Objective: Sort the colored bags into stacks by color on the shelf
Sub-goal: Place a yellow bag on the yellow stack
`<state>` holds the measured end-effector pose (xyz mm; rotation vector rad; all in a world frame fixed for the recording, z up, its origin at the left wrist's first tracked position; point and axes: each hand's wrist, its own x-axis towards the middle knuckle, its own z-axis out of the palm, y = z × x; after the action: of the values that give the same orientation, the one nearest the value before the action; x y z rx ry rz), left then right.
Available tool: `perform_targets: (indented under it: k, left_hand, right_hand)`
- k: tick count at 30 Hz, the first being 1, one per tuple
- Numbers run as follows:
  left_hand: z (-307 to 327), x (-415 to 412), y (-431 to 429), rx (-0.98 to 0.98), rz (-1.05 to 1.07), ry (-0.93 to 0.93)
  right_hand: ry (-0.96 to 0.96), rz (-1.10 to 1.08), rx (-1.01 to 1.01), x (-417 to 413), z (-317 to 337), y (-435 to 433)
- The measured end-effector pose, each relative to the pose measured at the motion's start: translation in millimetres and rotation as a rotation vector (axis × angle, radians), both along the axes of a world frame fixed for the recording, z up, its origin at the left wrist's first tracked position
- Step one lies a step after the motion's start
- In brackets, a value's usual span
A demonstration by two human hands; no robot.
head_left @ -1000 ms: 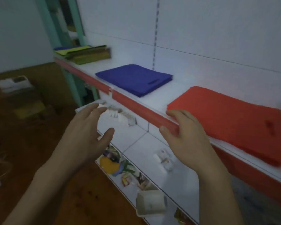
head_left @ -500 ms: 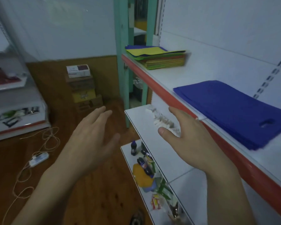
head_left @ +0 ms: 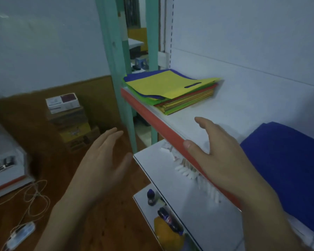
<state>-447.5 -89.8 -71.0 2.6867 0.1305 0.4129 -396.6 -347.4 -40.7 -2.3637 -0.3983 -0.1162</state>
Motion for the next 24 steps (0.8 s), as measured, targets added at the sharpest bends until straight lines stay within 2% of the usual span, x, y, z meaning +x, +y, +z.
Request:
perform_targets:
  k: [11, 15, 18, 21, 24]
  left_hand:
    - [10.5, 201.9, 49.1, -0.161, -0.428, -0.207]
    - [25.0, 275.3, 66.0, -0.173, -0.468, -0.268]
    - [25.9, 322.0, 70.4, -0.105, -0.518, -0.160]
    - [18.8, 340.8, 59.5, 0.078, -0.699, 0.013]
    - [16.9, 340.0, 51.5, 0.067, -0.883, 0.013]
  right_hand:
    - [0.009, -0.389, 0.246, 90.1, -16.2, 39.7]
    - [-0.004, -0.555, 0.554, 131.5, -14.7, 69.1]
    - [-0.057, -0.678, 0.736, 149.0, -11.3, 81.2]
    - [-0.067, -0.703, 0.848, 159.6, -7.7, 91.9]
    - [-0.118, -0.691, 0.911, 169.2, -10.9, 105.8]
